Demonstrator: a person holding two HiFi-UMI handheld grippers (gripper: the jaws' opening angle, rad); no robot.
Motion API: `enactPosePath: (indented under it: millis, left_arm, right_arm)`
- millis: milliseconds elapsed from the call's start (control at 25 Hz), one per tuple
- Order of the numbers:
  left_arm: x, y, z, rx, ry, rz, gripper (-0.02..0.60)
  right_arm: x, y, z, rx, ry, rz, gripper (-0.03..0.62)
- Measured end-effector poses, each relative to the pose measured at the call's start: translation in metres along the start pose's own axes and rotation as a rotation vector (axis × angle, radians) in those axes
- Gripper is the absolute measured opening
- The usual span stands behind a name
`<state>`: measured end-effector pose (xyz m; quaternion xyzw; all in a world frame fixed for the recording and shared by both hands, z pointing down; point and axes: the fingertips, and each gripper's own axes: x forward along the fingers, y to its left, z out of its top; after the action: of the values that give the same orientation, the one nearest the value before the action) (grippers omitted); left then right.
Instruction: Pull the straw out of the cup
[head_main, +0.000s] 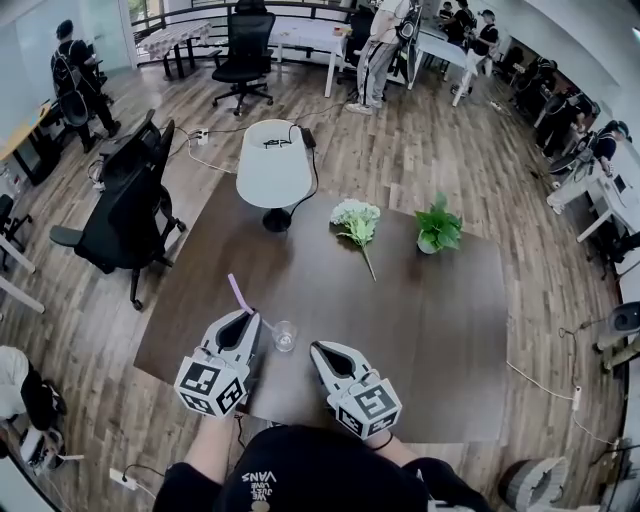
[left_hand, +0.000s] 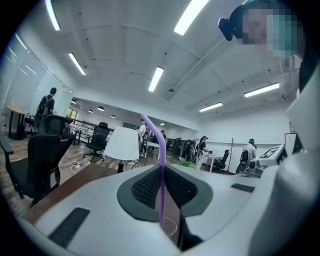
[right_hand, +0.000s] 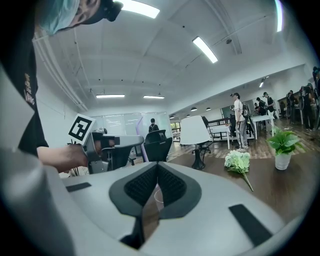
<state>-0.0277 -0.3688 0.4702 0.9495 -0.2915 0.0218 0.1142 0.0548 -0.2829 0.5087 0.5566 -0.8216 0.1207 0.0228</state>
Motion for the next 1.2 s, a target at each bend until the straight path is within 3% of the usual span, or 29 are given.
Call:
enactPosePath:
  millis: [280,1200]
  left_arm:
    - [-0.023,0.000,-0.008,0.020,0.011,0.023,0.035]
    - [-0.049,-0.015,-0.075,-0.029,0.124,0.041,0.035]
  right_arm:
    - [0.008,0.007,0.000,-0.002,-0.002,0.022,0.018]
    - [0.018,0.021,-0.002,-0.012,0.016,0.055,0.018]
